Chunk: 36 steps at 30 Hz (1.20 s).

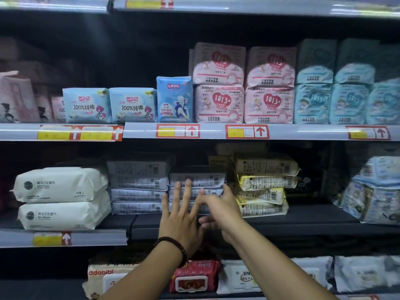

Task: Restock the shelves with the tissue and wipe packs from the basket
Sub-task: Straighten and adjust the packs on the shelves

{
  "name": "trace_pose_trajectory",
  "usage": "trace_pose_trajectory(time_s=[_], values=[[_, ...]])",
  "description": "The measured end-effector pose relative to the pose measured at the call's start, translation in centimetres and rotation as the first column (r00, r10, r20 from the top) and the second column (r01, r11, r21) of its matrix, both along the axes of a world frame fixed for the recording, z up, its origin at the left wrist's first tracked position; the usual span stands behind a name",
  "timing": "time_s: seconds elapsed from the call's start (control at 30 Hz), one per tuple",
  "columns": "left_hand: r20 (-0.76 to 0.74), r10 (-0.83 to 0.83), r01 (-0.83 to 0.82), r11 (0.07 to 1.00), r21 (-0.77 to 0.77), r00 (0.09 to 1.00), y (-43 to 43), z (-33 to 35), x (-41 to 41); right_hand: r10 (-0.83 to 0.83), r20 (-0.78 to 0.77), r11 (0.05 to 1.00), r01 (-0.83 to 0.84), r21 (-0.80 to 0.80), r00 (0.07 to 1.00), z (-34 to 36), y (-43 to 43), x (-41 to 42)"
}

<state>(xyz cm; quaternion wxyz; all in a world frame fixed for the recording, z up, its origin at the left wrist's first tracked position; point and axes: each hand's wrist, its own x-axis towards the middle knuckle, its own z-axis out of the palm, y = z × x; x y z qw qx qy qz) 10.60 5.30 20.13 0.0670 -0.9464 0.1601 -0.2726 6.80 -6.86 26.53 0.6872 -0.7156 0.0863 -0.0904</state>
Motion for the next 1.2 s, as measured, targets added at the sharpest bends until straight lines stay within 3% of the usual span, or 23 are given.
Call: trace_pose_trajectory(time_s=[0.13, 0.23, 0.33, 0.43, 0.5, 0.57, 0.67, 0.73, 0.9, 1.2], values=[[-0.029, 0.04, -0.039, 0.999, 0.013, 0.999, -0.7, 0.6, -0.3, 0.128, -0.053, 0.992, -0.128, 0.015, 0.99, 1.2, -1.3, -1.1], [-0.048, 0.017, -0.017, 1.0, -0.009, 0.999, -1.8, 1.0, -1.1, 0.118, 0.002, 0.987, -0.118, -0.109, 0.993, 0.5, -3.7, -1.8], [-0.022, -0.138, 0.137, 0.99, -0.012, 0.99, -3.7, 1.3, -2.2, -0.176, 0.17, 0.956, 0.21, -0.205, 0.97, -0.7, -7.1, -2.2], [0.006, -0.315, 0.313, 0.945, 0.095, 0.949, -6.4, 1.0, -2.9, -0.484, 0.253, 0.81, 0.538, -0.234, 0.838, -1.7, -11.7, -1.9], [-0.024, -0.362, 0.361, 0.917, 0.172, 0.932, -8.2, 0.6, -3.0, -0.582, 0.221, 0.722, 0.623, -0.303, 0.782, -2.3, -14.4, -1.3], [-0.086, -0.351, 0.361, 0.912, 0.192, 0.932, -9.6, 0.4, -3.2, -0.565, 0.174, 0.732, 0.587, -0.347, 0.807, -2.5, -16.3, -0.9], [-0.096, -0.34, 0.352, 0.913, 0.207, 0.936, -10.9, 0.3, -3.1, -0.429, 0.097, 0.87, 0.439, -0.222, 0.898, -2.0, -17.7, -0.9], [-0.079, -0.313, 0.323, 0.906, 0.274, 0.946, -11.1, 0.1, -2.7, -0.366, 0.083, 0.908, 0.375, -0.187, 0.927, -1.8, -18.0, -0.7], [-0.08, -0.235, 0.248, 0.899, 0.36, 0.969, -11.3, -0.4, -2.3, -0.367, 0.107, 0.906, 0.381, -0.183, 0.924, -2.2, -19.3, 0.7], [-0.16, -0.208, 0.24, 0.947, 0.215, 0.965, -11.5, -0.3, -1.3, -0.298, 0.098, 0.923, 0.313, -0.223, 0.949, -2.2, -21.9, 2.0]])
